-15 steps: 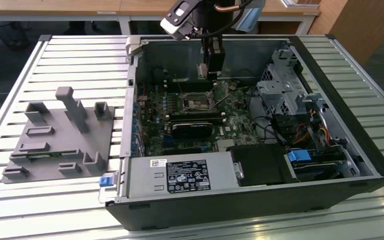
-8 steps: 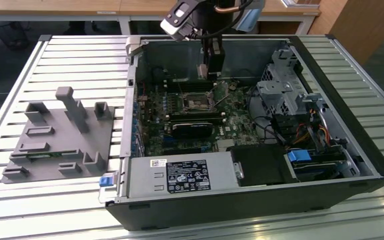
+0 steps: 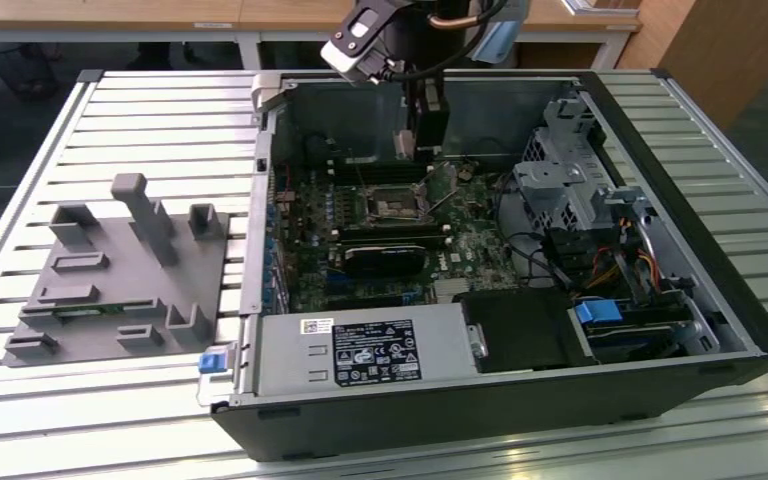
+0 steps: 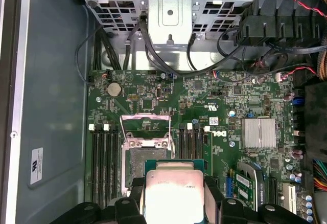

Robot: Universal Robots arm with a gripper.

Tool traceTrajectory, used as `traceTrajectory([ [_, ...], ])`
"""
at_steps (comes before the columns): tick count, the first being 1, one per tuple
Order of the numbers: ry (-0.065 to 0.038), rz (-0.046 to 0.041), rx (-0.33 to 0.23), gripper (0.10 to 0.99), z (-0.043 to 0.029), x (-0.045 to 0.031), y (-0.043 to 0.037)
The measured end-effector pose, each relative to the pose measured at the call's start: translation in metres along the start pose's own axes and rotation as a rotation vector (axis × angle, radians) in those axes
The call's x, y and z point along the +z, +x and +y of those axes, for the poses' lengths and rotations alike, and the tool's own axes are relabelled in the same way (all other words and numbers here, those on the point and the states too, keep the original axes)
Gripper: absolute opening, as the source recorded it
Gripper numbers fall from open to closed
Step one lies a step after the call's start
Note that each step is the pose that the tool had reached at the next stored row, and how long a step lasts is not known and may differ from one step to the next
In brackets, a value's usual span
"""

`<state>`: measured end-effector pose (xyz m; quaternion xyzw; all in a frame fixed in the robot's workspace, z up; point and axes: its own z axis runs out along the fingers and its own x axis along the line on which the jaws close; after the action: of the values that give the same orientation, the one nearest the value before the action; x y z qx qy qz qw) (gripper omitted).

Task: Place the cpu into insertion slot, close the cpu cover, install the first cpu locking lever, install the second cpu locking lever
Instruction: 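Place the cpu into insertion slot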

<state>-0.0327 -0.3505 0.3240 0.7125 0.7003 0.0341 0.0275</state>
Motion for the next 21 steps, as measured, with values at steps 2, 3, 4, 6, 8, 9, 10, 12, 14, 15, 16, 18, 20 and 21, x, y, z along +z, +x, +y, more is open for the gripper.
traceTrajectory([
  [2, 0.000, -0.0003, 0.000, 0.541, -0.0001, 0.0006, 0.0000],
  [3, 0.000, -0.0003, 0.000, 0.541, -0.0001, 0.0010, 0.0000],
  [4, 0.000, -0.0004, 0.000, 0.541, -0.0001, 0.0013, 0.0000],
  [6, 0.000, -0.0007, 0.000, 0.541, -0.0002, 0.0019, 0.0000],
  [8, 0.000, -0.0010, 0.000, 0.541, -0.0002, 0.0025, 0.0000],
  [9, 0.000, -0.0010, 0.000, 0.541, -0.0003, 0.0028, 0.0000],
  [10, 0.000, -0.0011, 0.000, 0.541, -0.0003, 0.0031, 0.0000],
  [12, 0.000, -0.0012, 0.000, 0.541, -0.0003, 0.0036, -0.0001],
  [14, 0.000, -0.0014, 0.000, 0.541, -0.0004, 0.0041, -0.0001],
  [15, 0.000, -0.0016, 0.000, 0.541, -0.0004, 0.0044, -0.0001],
  [16, 0.000, -0.0017, 0.000, 0.541, -0.0004, 0.0047, -0.0001],
  [18, 0.000, -0.0021, 0.000, 0.541, -0.0005, 0.0053, -0.0001],
  [20, 0.000, -0.0025, 0.000, 0.541, -0.0005, 0.0059, -0.0001],
  [21, 0.000, -0.0028, 0.000, 0.541, -0.0005, 0.0061, -0.0001],
])
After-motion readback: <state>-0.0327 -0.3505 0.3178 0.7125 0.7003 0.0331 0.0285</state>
